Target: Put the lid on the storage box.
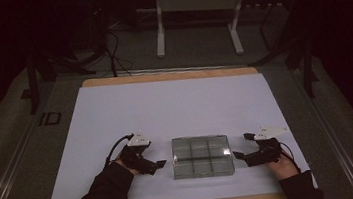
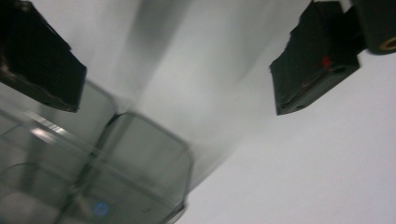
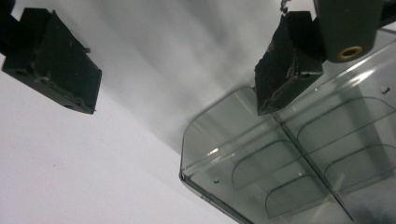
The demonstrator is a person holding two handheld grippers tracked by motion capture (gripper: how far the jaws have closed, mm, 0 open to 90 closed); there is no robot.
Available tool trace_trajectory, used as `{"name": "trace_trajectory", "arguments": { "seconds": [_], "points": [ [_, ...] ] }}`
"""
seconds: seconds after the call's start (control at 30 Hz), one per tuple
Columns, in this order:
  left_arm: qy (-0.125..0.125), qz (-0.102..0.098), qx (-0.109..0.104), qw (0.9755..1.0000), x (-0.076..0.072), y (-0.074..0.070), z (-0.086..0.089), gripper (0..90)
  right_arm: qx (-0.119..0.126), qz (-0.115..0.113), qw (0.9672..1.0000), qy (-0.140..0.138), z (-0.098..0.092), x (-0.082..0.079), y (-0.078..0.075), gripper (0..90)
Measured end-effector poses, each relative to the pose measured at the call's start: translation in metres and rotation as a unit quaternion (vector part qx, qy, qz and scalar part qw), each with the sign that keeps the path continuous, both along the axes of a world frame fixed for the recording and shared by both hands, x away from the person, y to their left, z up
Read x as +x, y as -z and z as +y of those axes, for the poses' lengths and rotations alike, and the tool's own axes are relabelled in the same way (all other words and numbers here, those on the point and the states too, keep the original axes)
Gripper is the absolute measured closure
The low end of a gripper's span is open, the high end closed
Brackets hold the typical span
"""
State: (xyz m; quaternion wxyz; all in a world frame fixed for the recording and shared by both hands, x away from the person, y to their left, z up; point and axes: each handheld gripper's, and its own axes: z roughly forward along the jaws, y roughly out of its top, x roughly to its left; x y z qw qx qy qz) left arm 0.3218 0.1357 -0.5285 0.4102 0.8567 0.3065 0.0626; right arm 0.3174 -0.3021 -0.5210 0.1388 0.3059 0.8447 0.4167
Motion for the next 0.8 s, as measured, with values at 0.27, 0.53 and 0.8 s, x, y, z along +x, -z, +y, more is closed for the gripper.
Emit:
{"name": "trace_trajectory", "arguments": {
  "seconds": [0.27,0.53,0.8],
  "points": [
    [-0.003,0.0,0.02,0.9998,-0.004,0.002,0.008,3.2,-0.01,-0.003,0.9998,0.015,-0.004,0.0,0.004,14.6],
    [-0.005,-0.001,0.024,0.9997,-0.008,0.0,0.014,3.2,-0.018,-0.009,0.9995,0.024,-0.008,-0.003,0.005,14.6],
    [-0.018,-0.016,0.057,0.9981,-0.015,-0.002,0.018,3.2,-0.041,-0.017,0.9983,0.038,-0.014,-0.011,0.009,14.4]
  ]
}}
